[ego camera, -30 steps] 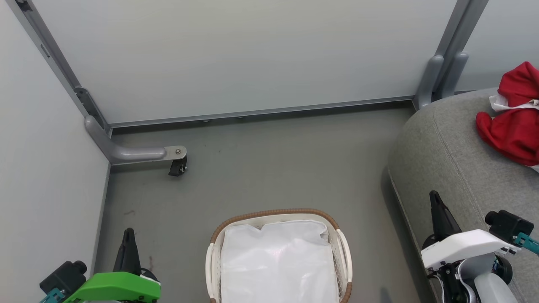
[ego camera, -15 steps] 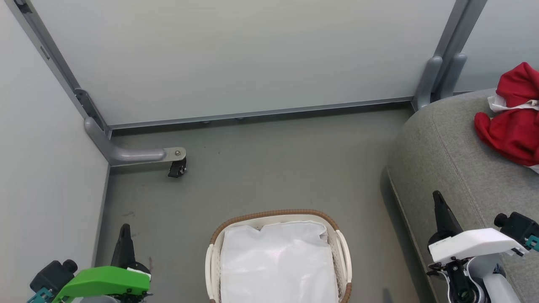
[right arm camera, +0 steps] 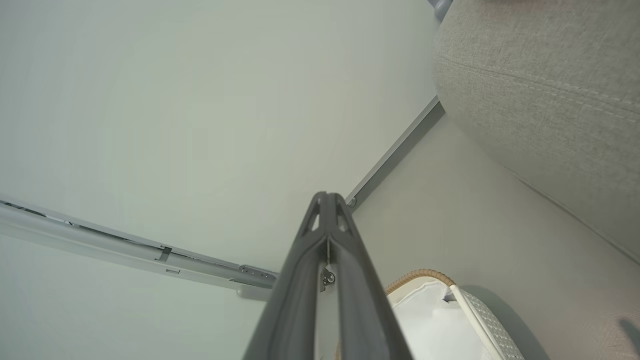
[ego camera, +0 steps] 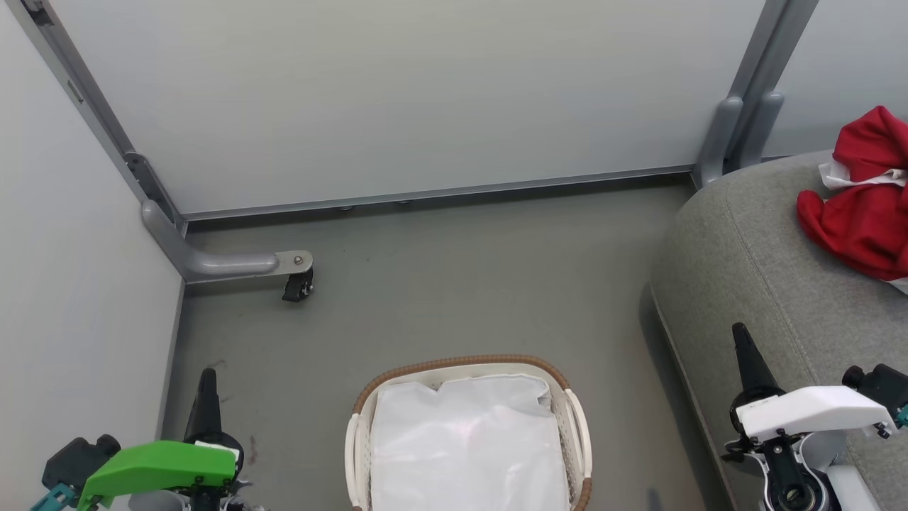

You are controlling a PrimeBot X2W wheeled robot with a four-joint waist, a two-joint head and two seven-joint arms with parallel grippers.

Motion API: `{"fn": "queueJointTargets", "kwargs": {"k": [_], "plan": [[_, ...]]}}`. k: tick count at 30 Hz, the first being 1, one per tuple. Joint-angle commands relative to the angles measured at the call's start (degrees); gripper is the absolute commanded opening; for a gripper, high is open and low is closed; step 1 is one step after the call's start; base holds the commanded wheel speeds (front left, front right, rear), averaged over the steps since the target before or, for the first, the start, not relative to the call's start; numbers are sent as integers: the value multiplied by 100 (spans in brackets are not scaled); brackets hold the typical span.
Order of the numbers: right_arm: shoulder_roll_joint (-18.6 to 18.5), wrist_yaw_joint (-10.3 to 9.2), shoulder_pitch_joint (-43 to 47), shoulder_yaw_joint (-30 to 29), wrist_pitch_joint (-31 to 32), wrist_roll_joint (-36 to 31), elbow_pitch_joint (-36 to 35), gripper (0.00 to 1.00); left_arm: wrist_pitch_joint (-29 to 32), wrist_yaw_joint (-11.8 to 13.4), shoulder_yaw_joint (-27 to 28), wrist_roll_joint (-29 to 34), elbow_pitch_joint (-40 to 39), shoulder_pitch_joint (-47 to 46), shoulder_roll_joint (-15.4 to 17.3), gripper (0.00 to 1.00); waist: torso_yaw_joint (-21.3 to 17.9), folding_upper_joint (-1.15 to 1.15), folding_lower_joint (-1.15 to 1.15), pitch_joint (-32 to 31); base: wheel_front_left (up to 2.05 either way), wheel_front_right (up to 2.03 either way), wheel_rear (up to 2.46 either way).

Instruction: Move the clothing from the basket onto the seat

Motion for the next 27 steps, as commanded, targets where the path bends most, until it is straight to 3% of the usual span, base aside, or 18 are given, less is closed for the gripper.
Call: {"fn": "queueJointTargets", "kwargs": {"k": [1,27], "plan": [[-41,-2,-3,-27,49,185,-85,0,41,-46,54,-148,-72,-148,27,0,-2,0,0,-3,0,0,0],[-51,-4,43,-117,425,1660,-196,0,422,-113,238,-1400,-135,-273,34,0,-30,0,0,-48,0,0,0]]}}
